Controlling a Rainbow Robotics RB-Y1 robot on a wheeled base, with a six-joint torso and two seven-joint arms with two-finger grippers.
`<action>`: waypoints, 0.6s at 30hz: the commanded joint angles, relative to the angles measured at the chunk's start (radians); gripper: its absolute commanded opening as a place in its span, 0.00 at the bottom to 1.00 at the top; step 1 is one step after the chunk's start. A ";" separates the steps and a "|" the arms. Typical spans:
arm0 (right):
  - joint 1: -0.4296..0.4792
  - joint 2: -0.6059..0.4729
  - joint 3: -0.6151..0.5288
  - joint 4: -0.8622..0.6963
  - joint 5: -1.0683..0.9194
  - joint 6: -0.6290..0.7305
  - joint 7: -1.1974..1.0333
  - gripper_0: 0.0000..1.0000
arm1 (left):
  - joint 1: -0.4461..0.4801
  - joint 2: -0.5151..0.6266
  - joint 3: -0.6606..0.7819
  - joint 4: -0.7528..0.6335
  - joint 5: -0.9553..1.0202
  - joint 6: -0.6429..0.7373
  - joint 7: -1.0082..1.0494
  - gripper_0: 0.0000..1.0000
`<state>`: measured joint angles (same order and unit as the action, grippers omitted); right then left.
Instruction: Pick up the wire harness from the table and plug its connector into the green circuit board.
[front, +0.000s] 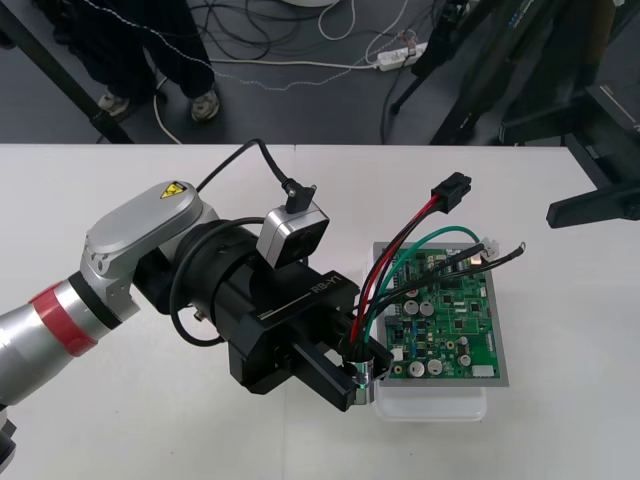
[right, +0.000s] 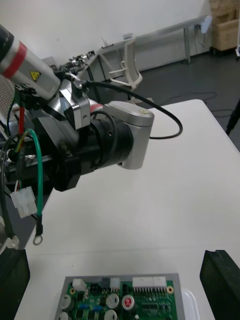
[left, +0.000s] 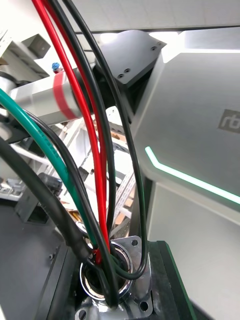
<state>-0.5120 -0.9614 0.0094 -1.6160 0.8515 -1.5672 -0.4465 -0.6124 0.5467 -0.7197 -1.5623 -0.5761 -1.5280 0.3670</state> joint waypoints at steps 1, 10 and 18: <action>-0.068 -0.023 0.080 0.015 -0.104 -0.004 0.009 1.00 | 0.028 -0.070 0.029 -0.053 0.018 -0.043 0.058 0.00; -0.111 0.027 0.179 0.016 -0.241 -0.004 -0.008 1.00 | 0.026 -0.172 0.026 -0.051 -0.033 -0.043 0.087 0.00; -0.112 0.047 0.178 0.016 -0.335 -0.004 -0.101 1.00 | 0.028 -0.157 0.000 -0.053 -0.013 -0.043 0.098 0.00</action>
<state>-0.5843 -0.9239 0.1800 -1.5967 0.5727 -1.5672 -0.4625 -0.5939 0.3992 -0.7194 -1.5772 -0.6032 -1.5283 0.3932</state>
